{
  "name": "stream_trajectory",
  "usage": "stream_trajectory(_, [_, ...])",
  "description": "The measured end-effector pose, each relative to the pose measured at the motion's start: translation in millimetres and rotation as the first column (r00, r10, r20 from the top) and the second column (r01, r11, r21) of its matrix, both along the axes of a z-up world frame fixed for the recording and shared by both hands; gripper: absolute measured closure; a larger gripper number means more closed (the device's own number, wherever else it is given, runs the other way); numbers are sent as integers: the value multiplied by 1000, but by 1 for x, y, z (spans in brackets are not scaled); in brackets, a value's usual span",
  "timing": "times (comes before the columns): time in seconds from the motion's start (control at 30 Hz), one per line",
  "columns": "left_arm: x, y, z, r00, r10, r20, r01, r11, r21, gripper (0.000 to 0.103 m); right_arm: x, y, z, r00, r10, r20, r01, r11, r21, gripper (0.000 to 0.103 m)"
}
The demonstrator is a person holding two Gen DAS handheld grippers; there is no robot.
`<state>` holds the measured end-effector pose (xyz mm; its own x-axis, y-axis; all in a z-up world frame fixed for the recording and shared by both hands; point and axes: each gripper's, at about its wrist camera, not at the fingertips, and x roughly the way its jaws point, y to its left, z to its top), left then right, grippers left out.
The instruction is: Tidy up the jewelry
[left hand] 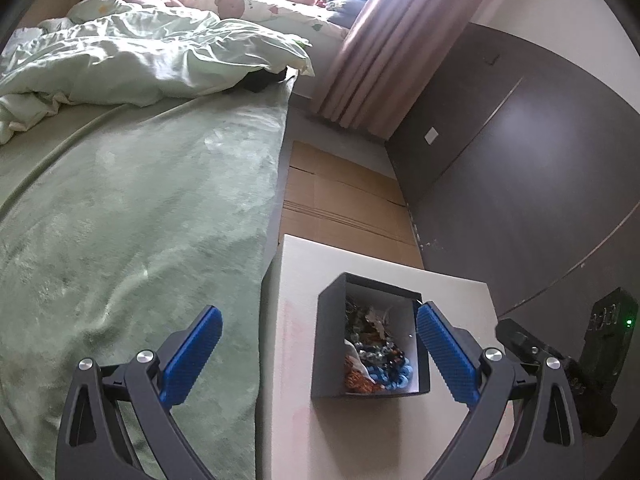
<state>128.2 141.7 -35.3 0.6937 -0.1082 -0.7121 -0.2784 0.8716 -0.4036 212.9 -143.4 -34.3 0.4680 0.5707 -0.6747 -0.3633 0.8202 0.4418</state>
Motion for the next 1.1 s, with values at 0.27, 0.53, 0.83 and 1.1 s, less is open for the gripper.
stream_trajectory(0.27, [-7, -21, 6, 999, -33, 13, 33, 999, 32, 8, -20, -33, 15, 999, -26, 21, 27, 1000, -12, 7])
stream_trajectory(0.53, [-13, -58, 21, 992, -125, 30, 122, 988, 97, 8, -38, -54, 31, 999, -24, 22, 25, 998, -55, 5])
stream_trajectory(0.83, [-41, -90, 36, 980, -183, 78, 163, 962, 219, 8, -65, -63, 40, 997, -16, 80, 30, 985, -172, 5])
stream_trajectory(1.1, [-57, -116, 63, 974, -199, 106, 167, 952, 256, 8, -84, -75, 63, 999, -15, 40, 21, 985, -170, 5])
